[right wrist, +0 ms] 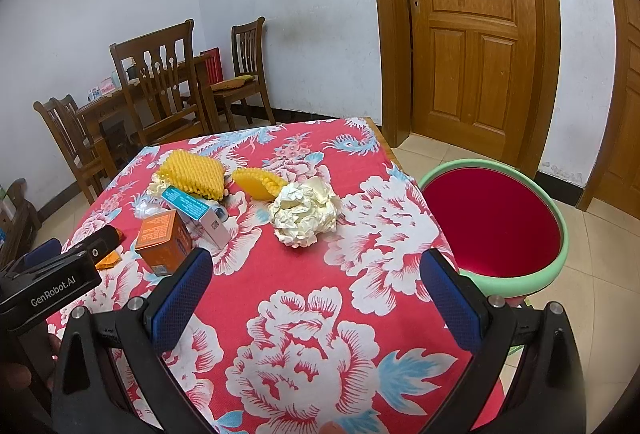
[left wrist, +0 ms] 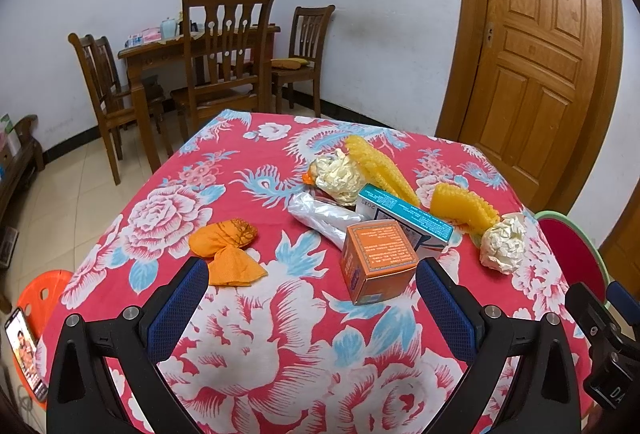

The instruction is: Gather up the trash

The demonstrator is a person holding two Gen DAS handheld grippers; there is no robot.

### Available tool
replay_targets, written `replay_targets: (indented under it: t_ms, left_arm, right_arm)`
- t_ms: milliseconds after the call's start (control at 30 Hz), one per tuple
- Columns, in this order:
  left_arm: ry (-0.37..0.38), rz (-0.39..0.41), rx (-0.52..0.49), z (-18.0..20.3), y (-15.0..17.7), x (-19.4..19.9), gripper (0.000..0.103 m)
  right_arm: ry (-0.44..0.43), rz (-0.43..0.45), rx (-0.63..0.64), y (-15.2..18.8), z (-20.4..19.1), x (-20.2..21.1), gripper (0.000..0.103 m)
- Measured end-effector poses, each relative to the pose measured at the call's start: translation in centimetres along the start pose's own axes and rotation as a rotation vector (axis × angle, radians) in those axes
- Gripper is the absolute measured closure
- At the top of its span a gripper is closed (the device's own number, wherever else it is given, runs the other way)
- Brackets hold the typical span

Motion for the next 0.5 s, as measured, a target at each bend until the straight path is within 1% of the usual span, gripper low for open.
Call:
replay_targets:
  t_ms: [500]
  left_arm:
    - [-0.004, -0.016, 0.003, -0.26, 0.3, -0.77, 0.0]
  right_arm:
    - [0.001, -0.011, 0.0, 0.6, 0.1, -0.38, 0.001]
Point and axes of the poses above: each gripper's, at about its wrist camera, not at the fingertips, and x roughly against the way its jaws point, z to its right, y to its underside, the point moved 8 cm from there along -x, roughly the way its jaws point, and after that the axes turned 11 degrees about z, right-handed, at the moved point
